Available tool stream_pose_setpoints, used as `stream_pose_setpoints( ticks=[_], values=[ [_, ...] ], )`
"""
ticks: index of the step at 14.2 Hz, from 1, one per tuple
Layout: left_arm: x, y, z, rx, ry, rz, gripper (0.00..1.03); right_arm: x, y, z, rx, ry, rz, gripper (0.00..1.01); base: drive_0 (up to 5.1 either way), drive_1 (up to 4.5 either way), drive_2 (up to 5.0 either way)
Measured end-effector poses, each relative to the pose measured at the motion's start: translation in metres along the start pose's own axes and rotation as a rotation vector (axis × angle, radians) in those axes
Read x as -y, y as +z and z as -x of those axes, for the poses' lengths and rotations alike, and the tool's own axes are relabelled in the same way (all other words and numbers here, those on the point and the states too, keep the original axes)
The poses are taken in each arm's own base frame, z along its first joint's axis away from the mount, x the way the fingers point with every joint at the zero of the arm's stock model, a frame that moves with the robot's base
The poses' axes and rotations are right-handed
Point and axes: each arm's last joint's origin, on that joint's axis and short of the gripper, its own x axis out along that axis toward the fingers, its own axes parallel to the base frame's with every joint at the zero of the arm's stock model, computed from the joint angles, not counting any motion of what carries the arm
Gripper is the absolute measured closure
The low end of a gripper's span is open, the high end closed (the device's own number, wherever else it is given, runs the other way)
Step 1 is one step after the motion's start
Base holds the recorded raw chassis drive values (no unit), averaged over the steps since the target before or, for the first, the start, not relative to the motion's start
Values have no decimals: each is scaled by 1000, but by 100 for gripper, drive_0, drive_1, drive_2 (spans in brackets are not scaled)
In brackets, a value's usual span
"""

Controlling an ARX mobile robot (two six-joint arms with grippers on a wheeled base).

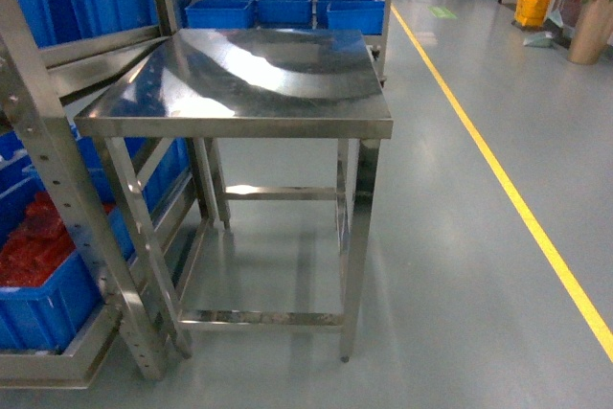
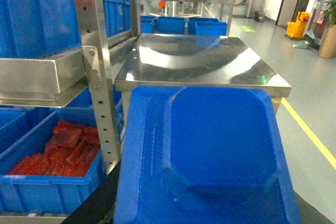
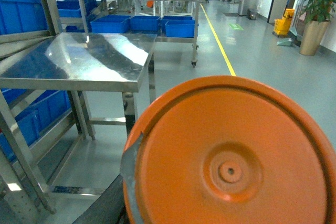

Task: Sort blue parts and orange caps into right shelf containers

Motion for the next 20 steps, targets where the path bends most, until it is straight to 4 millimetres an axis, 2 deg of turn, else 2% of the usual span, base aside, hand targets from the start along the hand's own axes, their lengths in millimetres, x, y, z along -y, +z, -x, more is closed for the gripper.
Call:
stream_pose_setpoints(
  ticks=[1,20],
  values=[
    [0,0,0,-4,1,0,60,0,0,0,0,0,0,56,0,0,0],
    [0,0,0,-3,0,0,60,0,0,0,2,0,0,56,-488,259,250]
  ],
)
